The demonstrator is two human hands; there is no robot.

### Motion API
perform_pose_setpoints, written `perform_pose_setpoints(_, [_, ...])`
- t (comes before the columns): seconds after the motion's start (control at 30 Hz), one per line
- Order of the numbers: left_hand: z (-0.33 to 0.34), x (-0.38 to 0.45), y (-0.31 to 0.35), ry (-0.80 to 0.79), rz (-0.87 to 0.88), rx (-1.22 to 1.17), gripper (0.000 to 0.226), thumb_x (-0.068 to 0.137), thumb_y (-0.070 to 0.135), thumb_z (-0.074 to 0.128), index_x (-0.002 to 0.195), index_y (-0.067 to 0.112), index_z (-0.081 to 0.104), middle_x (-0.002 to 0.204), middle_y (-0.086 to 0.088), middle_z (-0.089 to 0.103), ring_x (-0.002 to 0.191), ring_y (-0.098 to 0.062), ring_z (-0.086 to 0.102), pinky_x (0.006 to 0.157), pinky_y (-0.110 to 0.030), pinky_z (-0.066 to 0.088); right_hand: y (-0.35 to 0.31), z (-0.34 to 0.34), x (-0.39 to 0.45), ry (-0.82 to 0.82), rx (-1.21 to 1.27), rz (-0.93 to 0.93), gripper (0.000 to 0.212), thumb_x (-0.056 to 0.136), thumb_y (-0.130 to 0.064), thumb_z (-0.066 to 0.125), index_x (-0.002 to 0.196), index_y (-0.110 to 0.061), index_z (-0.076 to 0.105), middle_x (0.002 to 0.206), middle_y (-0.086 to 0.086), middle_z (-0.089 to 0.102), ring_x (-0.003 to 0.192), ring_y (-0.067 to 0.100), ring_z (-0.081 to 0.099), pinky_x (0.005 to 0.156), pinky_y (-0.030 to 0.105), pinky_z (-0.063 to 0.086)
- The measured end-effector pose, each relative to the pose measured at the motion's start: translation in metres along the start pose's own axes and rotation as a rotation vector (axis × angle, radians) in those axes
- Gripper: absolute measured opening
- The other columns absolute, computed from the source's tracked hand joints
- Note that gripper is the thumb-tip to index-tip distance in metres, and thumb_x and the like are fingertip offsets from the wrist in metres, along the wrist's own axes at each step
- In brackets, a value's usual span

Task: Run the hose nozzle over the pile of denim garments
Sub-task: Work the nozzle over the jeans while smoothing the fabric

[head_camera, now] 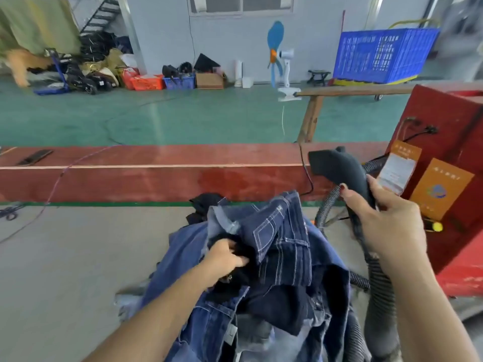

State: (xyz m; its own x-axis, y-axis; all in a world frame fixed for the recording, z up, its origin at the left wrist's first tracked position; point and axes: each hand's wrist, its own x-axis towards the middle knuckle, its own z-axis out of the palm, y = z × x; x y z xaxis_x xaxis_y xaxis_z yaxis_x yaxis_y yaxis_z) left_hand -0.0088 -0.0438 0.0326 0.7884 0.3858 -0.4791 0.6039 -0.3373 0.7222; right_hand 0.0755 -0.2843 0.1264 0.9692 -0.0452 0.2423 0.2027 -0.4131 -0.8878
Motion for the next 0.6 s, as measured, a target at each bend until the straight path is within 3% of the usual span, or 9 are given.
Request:
perform_pose_setpoints(0.07, [-0.006,0.002,0.003,-0.022,0.069,-0.067,0.061,0.082,0.012,0.076,0.133,0.008,0.042,0.13,-0.009,0.053,0.118,-0.025,0.052,0.092,-0.033,0.046,0.0,0.004,0.0,-0.066,-0.003,-0.003,0.069,0.065,-0.07,0.062,0.13,-0.049,0.05,0.087,-0.021,0.069,0.084,0.02,0.069,0.076,0.045,0.057])
perform_pose_setpoints(0.17, [-0.012,-0.006,0.015,-0.084,0.18,-0.127,0.046,0.079,0.003,0.076,0.112,0.014,0.046,0.105,-0.004,0.057,0.094,-0.018,0.057,0.086,-0.029,0.046,-0.001,0.01,-0.001,-0.109,-0.026,0.003,0.065,0.07,-0.066,0.065,0.131,-0.049,0.051,0.098,-0.016,0.072,0.084,0.02,0.07,0.077,0.046,0.057])
perform_pose_setpoints(0.27, [-0.018,-0.02,0.021,-0.294,0.225,-0.493,0.042,0.076,0.006,0.074,0.11,0.017,0.051,0.094,-0.002,0.069,0.083,-0.018,0.068,0.077,-0.031,0.054,-0.002,0.013,-0.004,-0.12,-0.047,0.008,0.061,0.073,-0.063,0.066,0.131,-0.048,0.052,0.096,-0.019,0.071,0.08,0.019,0.07,0.079,0.045,0.057])
perform_pose_setpoints(0.37, [-0.023,-0.026,0.027,-0.407,0.203,-0.746,0.04,0.074,0.029,0.07,0.11,0.017,0.061,0.104,-0.006,0.069,0.099,-0.026,0.066,0.087,-0.038,0.051,-0.003,0.013,-0.004,-0.137,-0.067,0.019,0.059,0.076,-0.062,0.066,0.132,-0.048,0.051,0.089,-0.017,0.071,0.075,0.019,0.07,0.077,0.044,0.057])
perform_pose_setpoints(0.43, [-0.024,-0.027,0.032,-0.337,0.263,-0.71,0.025,0.079,0.022,0.07,0.103,0.016,0.067,0.103,-0.008,0.067,0.096,-0.023,0.065,0.082,-0.031,0.052,-0.003,0.012,-0.003,-0.134,-0.065,0.022,0.059,0.076,-0.063,0.065,0.131,-0.049,0.051,0.084,-0.014,0.07,0.074,0.02,0.069,0.076,0.044,0.058])
perform_pose_setpoints(0.47, [-0.024,-0.025,0.035,-0.267,0.295,-0.651,0.027,0.082,0.014,0.07,0.108,0.018,0.066,0.107,-0.005,0.068,0.099,-0.02,0.066,0.082,-0.028,0.053,-0.004,0.012,-0.003,-0.129,-0.06,0.022,0.059,0.076,-0.063,0.065,0.131,-0.049,0.051,0.084,-0.014,0.07,0.075,0.02,0.069,0.077,0.045,0.058])
perform_pose_setpoints(0.53, [-0.028,-0.021,0.04,-0.202,0.31,-0.603,0.059,0.081,0.006,0.073,0.133,0.022,0.051,0.129,-0.002,0.061,0.119,-0.021,0.058,0.099,-0.035,0.048,-0.004,0.011,-0.003,-0.12,-0.049,0.022,0.059,0.075,-0.064,0.065,0.131,-0.05,0.051,0.086,-0.013,0.071,0.077,0.021,0.069,0.076,0.046,0.058])
perform_pose_setpoints(0.6, [-0.029,-0.022,0.045,-0.242,0.307,-0.476,0.063,0.079,0.007,0.076,0.133,0.023,0.046,0.13,-0.001,0.059,0.119,-0.02,0.057,0.102,-0.034,0.047,-0.004,0.01,-0.002,-0.11,-0.034,0.027,0.06,0.075,-0.064,0.066,0.131,-0.049,0.052,0.087,-0.013,0.071,0.078,0.021,0.069,0.076,0.047,0.058])
